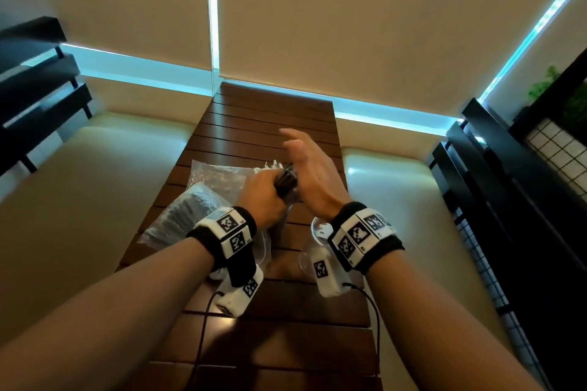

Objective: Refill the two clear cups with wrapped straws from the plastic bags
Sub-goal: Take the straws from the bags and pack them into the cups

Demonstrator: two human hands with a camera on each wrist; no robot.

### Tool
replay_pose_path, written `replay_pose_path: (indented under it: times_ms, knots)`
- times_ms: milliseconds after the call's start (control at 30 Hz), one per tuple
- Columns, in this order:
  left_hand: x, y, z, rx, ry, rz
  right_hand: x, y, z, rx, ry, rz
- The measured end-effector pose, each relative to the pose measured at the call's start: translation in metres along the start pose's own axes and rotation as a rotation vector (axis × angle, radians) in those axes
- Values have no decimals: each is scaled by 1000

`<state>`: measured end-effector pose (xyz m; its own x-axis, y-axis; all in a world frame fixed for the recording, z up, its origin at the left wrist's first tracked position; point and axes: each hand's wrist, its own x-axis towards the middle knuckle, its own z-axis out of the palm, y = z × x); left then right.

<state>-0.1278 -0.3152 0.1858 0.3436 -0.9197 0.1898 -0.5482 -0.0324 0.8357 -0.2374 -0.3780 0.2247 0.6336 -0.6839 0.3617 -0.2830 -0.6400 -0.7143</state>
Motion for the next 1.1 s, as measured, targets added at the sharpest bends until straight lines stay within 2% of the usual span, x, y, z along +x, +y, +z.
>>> replay_pose_path:
  times_ms: [67, 100, 133, 200, 267, 333, 433, 567, 667, 767, 900, 1100]
  knots:
    - [1, -8, -4, -101, 31, -27, -11, 37, -4, -122, 179, 232]
    - [2, -11, -8, -137, 57, -40, -18, 57, -6, -273, 237, 408]
    - [4, -12, -10, -161, 81, -60, -28, 74, -8, -413, 205, 596]
    - [8, -13, -15, -223, 120, -109, -48, 101, -3, -495, -5, 870]
    - [9, -11, -17, -350, 144, -155, -63, 119, 10, -408, -123, 974]
    - [11, -6, -17, -455, 166, -171, -71, 127, 23, -392, -131, 957]
    - [14, 7, -16, -530, 177, -162, -73, 120, 33, -431, -87, 855]
    - [20, 19, -6, -640, 195, -168, -75, 103, 49, -454, -128, 708]
    - [20, 12, 9, -630, 149, -184, -75, 95, 59, -413, -48, 724]
    - [14, -10, 22, -559, 88, -236, -73, 91, 61, -358, 19, 740]
    - [-3, -42, 42, -329, -34, -202, -73, 95, 59, -406, 70, 703]
    - [-26, -65, 72, -78, 9, -242, -78, 100, 58, -426, -11, 667]
